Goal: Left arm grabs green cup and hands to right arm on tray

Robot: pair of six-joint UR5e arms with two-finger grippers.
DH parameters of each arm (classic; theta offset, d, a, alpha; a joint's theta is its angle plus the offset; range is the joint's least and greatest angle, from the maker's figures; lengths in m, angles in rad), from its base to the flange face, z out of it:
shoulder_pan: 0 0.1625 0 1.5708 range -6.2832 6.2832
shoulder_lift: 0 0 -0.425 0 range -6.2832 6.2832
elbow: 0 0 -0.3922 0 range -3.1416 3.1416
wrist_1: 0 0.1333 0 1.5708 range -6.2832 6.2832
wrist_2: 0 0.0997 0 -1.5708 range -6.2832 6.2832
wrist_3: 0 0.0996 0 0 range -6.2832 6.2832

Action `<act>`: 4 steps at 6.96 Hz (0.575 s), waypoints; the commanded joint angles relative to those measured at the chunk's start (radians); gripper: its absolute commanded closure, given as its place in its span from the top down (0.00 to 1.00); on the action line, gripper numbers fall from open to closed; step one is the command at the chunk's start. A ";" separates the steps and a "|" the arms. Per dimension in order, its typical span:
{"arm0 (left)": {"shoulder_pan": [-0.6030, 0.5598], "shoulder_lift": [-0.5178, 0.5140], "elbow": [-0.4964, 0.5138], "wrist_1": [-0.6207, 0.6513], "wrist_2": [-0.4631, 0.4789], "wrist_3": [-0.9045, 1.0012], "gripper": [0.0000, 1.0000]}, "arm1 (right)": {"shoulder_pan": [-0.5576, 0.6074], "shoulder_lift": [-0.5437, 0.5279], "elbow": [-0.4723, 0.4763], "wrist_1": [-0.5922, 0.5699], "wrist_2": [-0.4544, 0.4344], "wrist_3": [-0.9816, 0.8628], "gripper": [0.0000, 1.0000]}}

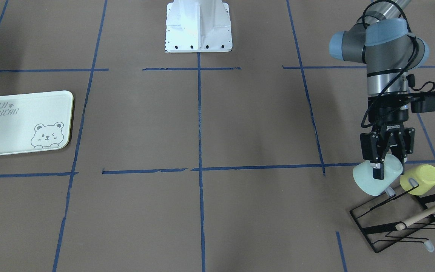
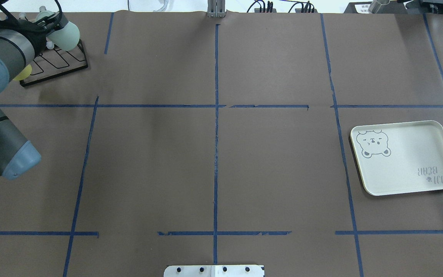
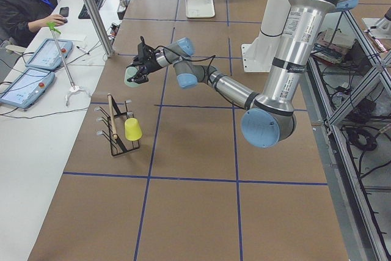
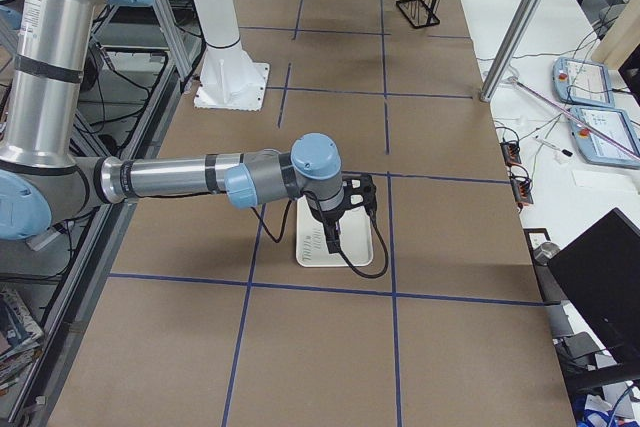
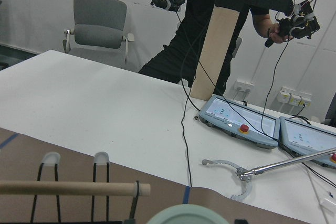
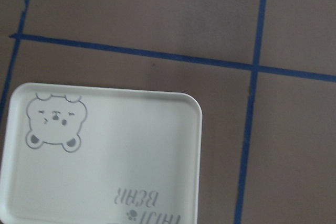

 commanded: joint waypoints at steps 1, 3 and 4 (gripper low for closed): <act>0.109 -0.069 -0.001 -0.001 0.000 -0.222 0.30 | -0.122 0.056 -0.004 0.246 0.009 0.377 1.00; 0.177 -0.158 -0.014 -0.004 -0.001 -0.410 0.32 | -0.266 0.160 -0.005 0.440 -0.077 0.774 1.00; 0.200 -0.204 -0.021 -0.042 -0.001 -0.509 0.32 | -0.326 0.225 -0.029 0.524 -0.090 0.891 1.00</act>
